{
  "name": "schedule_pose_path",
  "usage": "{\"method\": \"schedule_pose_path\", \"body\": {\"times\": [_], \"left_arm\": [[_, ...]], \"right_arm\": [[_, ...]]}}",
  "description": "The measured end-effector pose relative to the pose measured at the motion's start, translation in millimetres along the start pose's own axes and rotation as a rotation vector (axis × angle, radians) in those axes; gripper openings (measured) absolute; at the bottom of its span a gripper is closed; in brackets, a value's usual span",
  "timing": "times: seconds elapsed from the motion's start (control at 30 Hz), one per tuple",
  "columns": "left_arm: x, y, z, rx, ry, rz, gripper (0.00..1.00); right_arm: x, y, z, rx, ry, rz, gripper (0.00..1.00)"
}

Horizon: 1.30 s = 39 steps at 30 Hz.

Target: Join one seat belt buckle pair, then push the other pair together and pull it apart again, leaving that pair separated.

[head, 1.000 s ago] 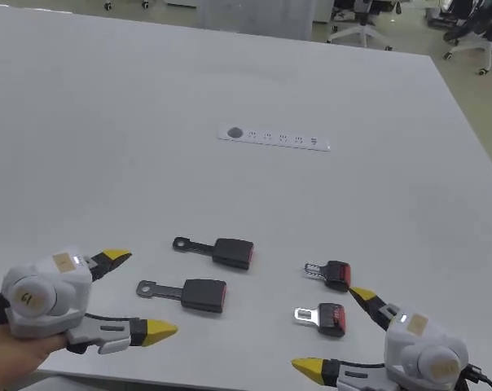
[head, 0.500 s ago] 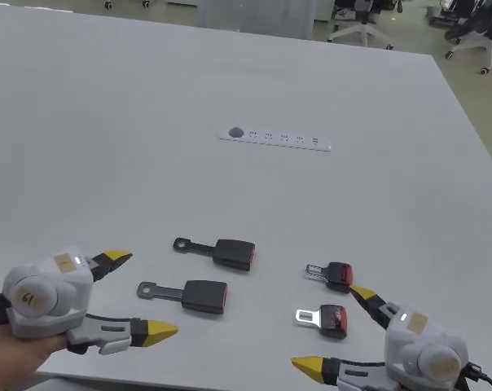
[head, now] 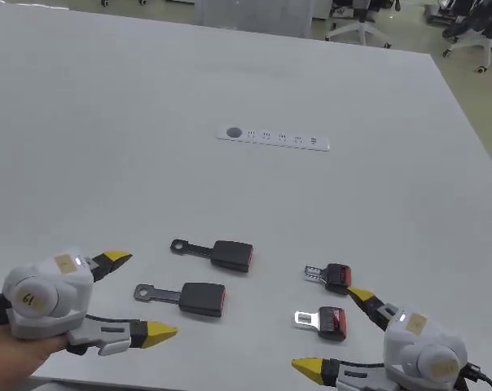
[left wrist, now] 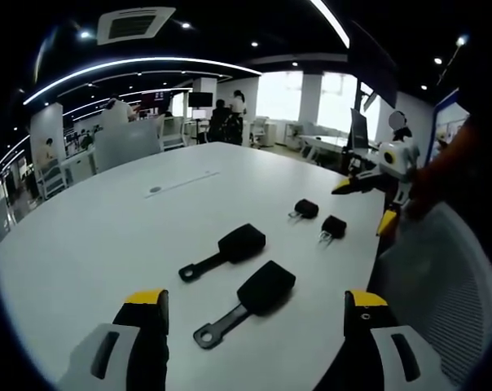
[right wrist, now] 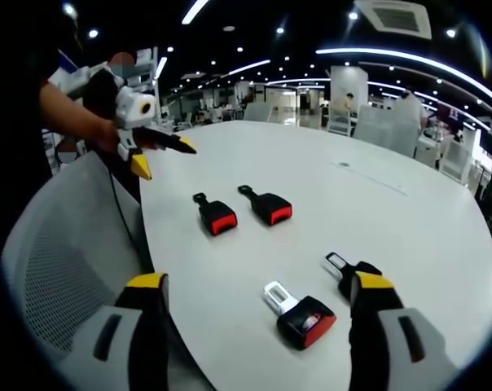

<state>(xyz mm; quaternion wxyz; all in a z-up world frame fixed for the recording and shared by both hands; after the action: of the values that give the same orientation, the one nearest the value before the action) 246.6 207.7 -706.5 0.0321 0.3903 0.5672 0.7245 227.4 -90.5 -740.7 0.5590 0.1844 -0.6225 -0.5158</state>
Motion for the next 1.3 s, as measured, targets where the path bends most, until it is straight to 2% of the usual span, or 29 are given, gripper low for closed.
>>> {"method": "schedule_pose_path", "body": {"times": [0.23,0.5,0.53,0.6,0.8,0.97,1.3], "left_arm": [[-7.0,0.4,0.6,-0.013,-0.011,0.006,0.92],[-20.8,-0.8,-0.8,-0.046,-0.044,0.024,0.91],[-23.7,-1.6,-1.6,-0.054,-0.051,0.028,0.91],[-28.9,-7.3,-5.1,-0.144,-0.084,0.061,0.90],[-43.5,-10.0,-7.9,-0.167,-0.117,0.069,0.86],[-56.5,-14.3,-12.6,-0.222,-0.159,0.088,0.81],[-81.2,-17.3,-15.6,-0.263,-0.212,0.107,0.73]], "right_arm": [[1.5,0.2,-4.7,0.001,0.001,0.011,0.93],[0.1,-8.4,-11.5,0.013,0.032,0.069,0.87],[-0.2,-9.4,-12.1,0.010,0.036,0.073,0.86],[-1.0,-11.7,-13.7,0.004,0.046,0.078,0.85],[-4.5,-19.8,-21.8,0.000,0.070,0.112,0.81],[-7.2,-27.8,-29.5,-0.007,0.104,0.158,0.75],[-10.1,-38.0,-49.5,-0.010,0.165,0.220,0.70]]}}
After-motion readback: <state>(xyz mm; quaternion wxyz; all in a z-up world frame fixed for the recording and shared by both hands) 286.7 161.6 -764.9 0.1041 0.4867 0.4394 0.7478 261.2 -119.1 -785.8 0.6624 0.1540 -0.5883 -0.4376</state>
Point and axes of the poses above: the centre of the closed fingertips' face, and the gripper's own axes: x roughly backward along the fingers, z roughly to its left, y roughly out of its top, the point moved 5 cm from there along x, roughly backward along the fingers, and after that the axes turned 14 degrees about y, right-handed, at the moved point
